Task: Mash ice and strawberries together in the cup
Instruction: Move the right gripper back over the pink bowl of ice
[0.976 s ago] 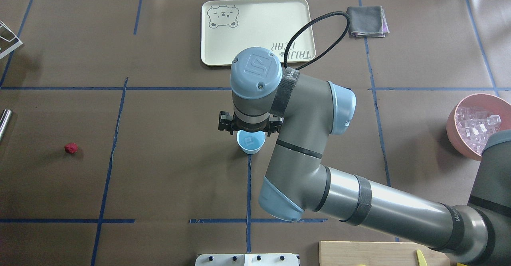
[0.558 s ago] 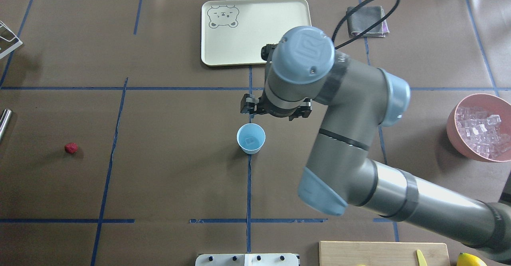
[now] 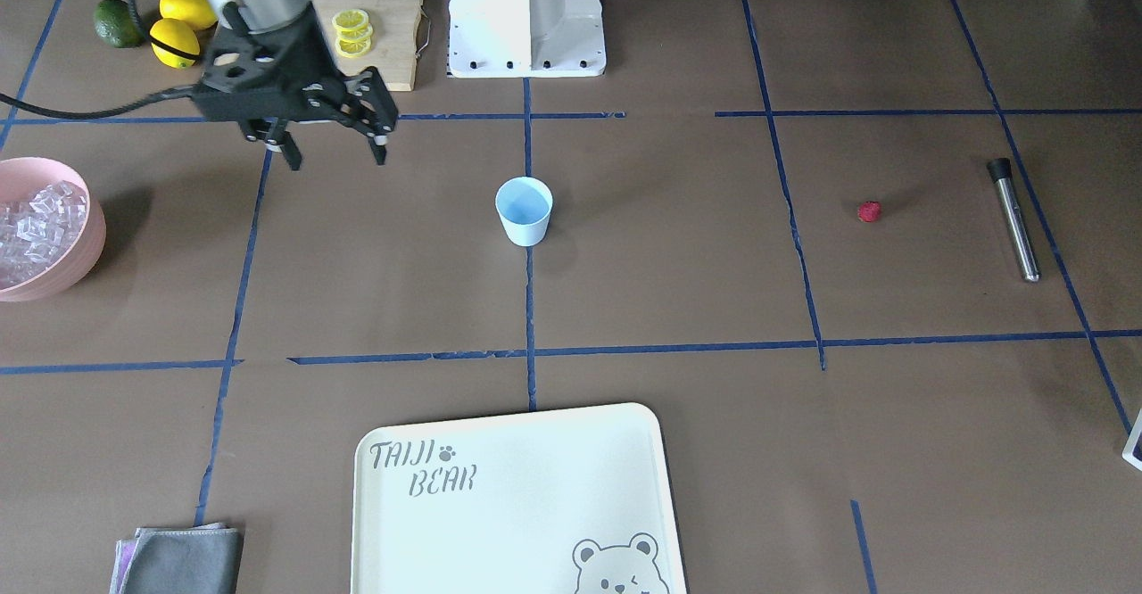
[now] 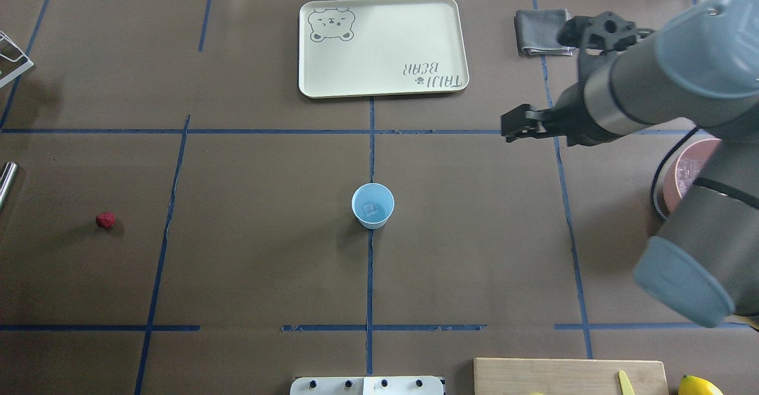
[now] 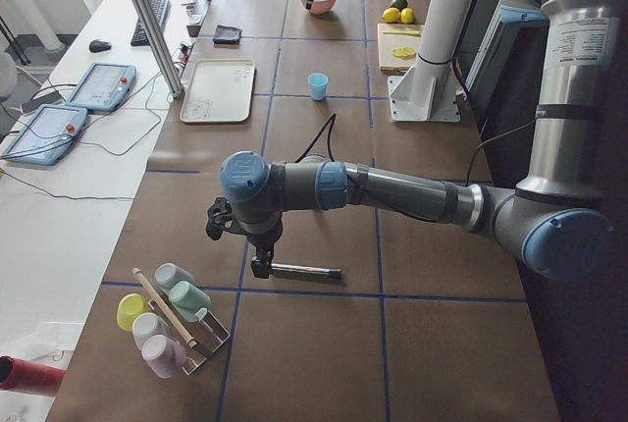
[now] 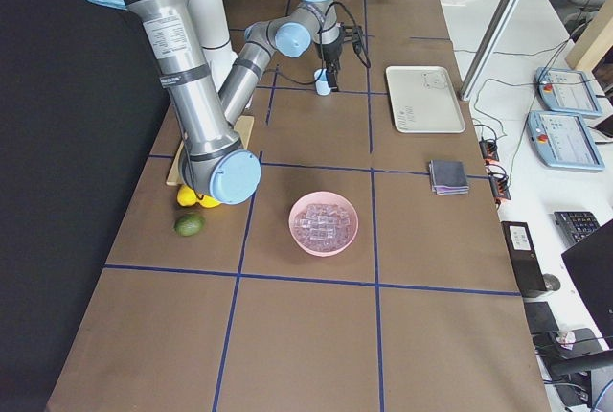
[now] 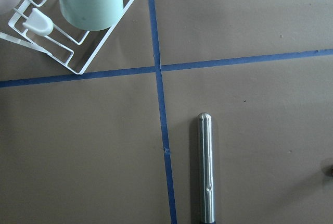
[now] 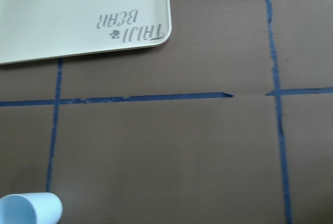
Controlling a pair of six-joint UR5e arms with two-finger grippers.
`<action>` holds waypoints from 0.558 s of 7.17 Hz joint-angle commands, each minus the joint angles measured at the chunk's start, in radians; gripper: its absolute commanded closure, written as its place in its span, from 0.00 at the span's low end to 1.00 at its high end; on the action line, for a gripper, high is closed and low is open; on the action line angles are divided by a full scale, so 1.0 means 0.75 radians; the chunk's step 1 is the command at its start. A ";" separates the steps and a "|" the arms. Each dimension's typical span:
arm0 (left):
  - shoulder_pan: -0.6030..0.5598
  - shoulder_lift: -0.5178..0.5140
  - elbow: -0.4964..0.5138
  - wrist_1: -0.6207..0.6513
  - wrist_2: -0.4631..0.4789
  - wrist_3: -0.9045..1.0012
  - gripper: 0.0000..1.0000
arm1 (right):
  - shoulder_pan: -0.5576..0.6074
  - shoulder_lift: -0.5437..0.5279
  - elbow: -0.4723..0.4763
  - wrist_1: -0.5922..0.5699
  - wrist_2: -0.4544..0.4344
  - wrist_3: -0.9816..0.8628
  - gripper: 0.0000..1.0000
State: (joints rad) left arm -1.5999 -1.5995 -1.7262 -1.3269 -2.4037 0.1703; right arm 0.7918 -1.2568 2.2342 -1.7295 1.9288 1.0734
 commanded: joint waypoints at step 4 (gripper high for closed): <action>-0.002 0.010 -0.065 0.002 0.000 -0.084 0.00 | 0.500 -0.602 -0.116 0.470 0.375 -0.486 0.01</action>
State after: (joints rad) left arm -1.6009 -1.5934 -1.7604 -1.3260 -2.4043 0.1190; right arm 1.0849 -1.6221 2.2295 -1.5025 2.1221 0.7868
